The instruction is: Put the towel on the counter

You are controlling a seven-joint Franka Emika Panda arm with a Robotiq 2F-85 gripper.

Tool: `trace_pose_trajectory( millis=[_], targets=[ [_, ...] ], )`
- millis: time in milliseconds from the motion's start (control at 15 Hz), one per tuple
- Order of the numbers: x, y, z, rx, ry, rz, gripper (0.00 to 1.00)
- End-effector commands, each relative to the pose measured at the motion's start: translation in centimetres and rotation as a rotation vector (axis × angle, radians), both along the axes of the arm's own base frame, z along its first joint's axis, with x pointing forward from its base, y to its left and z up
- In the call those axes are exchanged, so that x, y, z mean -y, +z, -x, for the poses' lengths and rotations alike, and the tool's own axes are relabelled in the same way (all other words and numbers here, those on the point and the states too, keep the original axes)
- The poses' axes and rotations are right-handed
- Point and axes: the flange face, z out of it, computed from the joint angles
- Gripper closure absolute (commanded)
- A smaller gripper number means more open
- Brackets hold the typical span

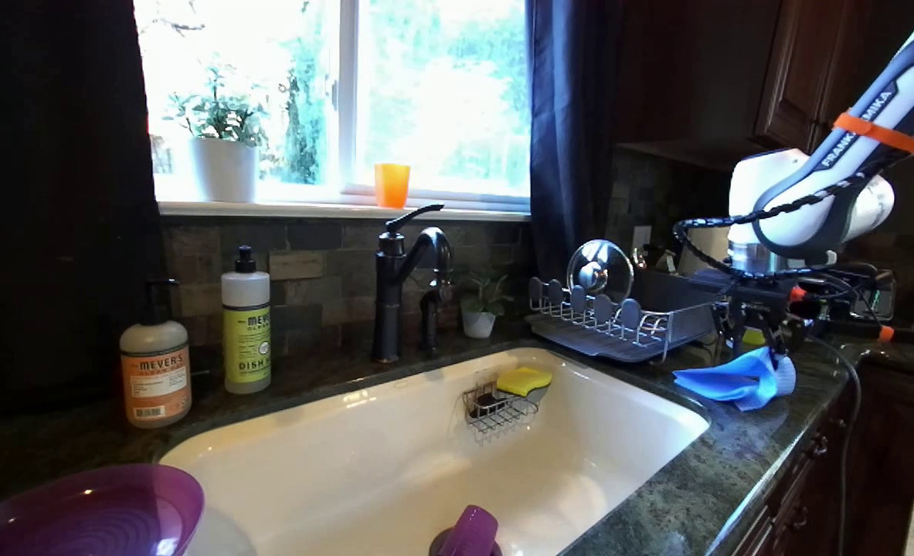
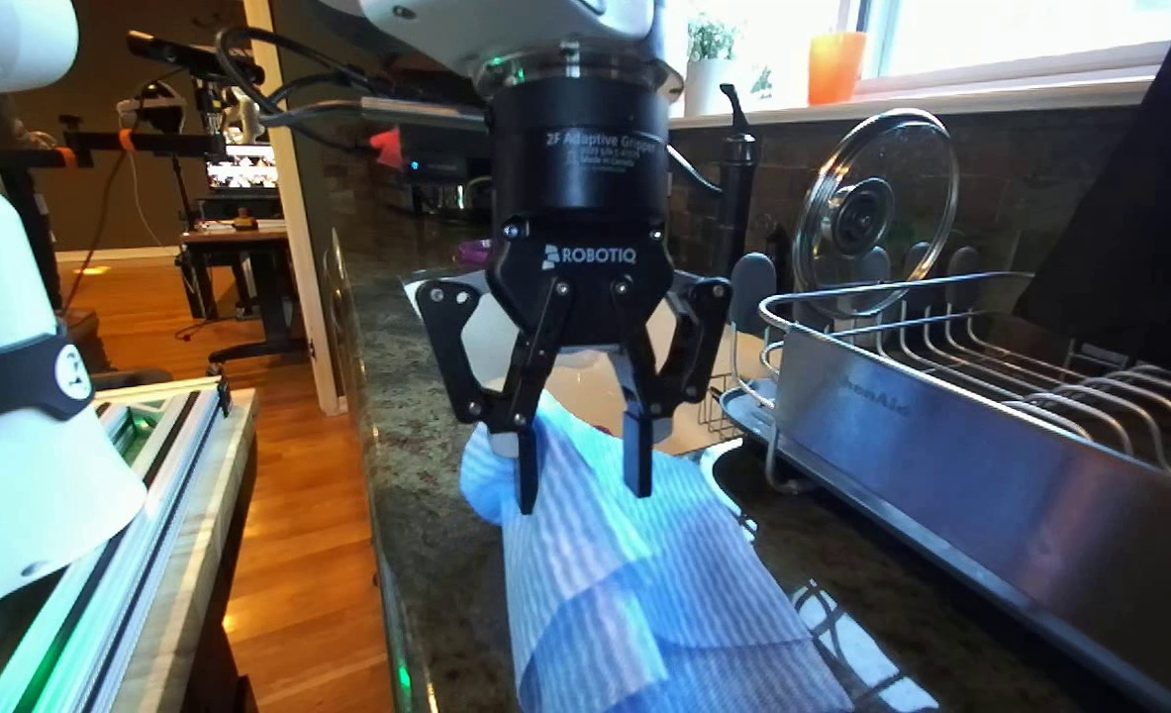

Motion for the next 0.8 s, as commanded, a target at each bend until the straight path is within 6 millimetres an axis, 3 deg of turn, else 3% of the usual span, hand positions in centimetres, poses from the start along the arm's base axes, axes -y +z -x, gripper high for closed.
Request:
trace_pose_trajectory(
  millis=[0, 133, 267, 333, 400, 467, 667, 733],
  targets=[
    [-0.8, 3.8, 3.4, 0.050, 0.082, -0.056, 0.12],
    [0.8, 7.5, 2.2, 0.050, 0.126, -0.068, 0.01],
    [0.6, 10.1, 3.6, 0.060, 0.161, -0.077, 0.00],
    [-0.6, 10.3, 5.6, 0.065, 0.169, -0.074, 0.00],
    [-0.8, 11.4, 6.1, 0.075, 0.180, -0.082, 0.00],
    [0.1, 13.5, 5.2, 0.078, 0.178, -0.092, 0.00],
    [-0.7, 15.4, 6.1, 0.095, 0.200, -0.112, 0.00],
    [-1.4, 14.9, 7.0, 0.100, 0.200, -0.118, 0.00]
  ],
)
